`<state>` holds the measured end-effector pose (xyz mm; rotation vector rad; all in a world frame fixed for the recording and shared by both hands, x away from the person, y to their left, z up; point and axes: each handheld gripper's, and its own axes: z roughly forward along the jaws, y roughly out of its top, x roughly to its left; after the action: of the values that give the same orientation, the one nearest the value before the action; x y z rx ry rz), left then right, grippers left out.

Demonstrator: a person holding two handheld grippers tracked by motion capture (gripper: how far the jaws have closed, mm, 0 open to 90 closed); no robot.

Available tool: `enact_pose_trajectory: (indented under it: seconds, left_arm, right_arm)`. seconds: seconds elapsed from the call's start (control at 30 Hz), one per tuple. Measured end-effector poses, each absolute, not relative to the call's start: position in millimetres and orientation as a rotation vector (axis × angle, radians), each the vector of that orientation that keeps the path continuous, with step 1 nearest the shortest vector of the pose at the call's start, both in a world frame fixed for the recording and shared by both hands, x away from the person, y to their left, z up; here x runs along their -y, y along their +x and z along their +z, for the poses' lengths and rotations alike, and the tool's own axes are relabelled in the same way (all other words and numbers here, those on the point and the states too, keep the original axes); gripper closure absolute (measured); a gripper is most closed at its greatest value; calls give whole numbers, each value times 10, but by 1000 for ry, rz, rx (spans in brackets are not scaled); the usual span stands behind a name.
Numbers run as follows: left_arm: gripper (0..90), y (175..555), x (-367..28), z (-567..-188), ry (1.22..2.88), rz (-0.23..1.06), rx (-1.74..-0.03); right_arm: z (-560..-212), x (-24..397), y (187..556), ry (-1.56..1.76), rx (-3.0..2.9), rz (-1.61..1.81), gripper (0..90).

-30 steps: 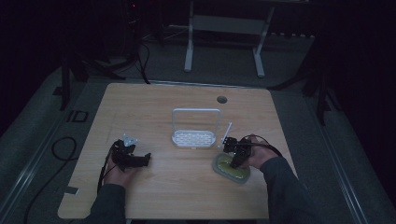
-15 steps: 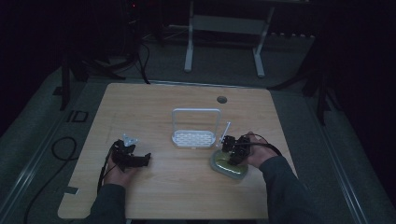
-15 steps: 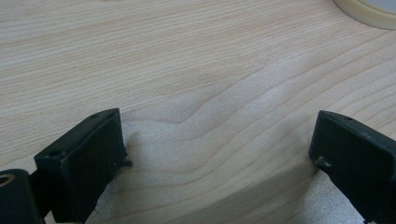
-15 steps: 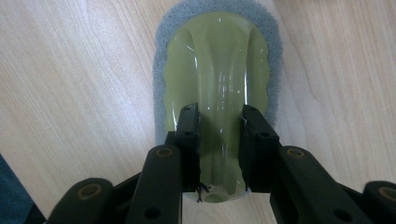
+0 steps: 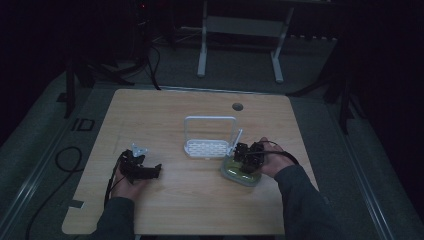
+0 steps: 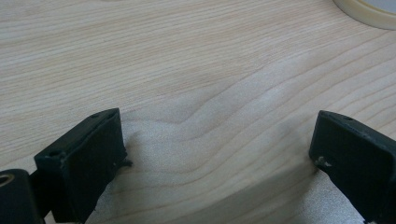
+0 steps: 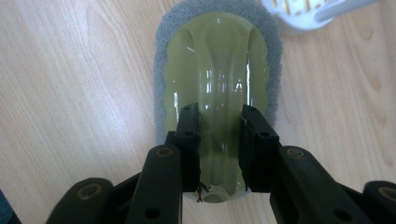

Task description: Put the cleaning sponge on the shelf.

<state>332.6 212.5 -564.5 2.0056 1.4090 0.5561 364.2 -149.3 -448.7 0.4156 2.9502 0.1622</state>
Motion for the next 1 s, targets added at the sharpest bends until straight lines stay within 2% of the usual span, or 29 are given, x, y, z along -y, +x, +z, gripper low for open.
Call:
enact_pose_trajectory:
  seconds: [1.0]
  left_arm:
    - [34, 3326, -2125, -5643, 2007, 554, -1410]
  right_arm:
    - [-4360, 1235, 3647, 306, -2896, 219, 716]
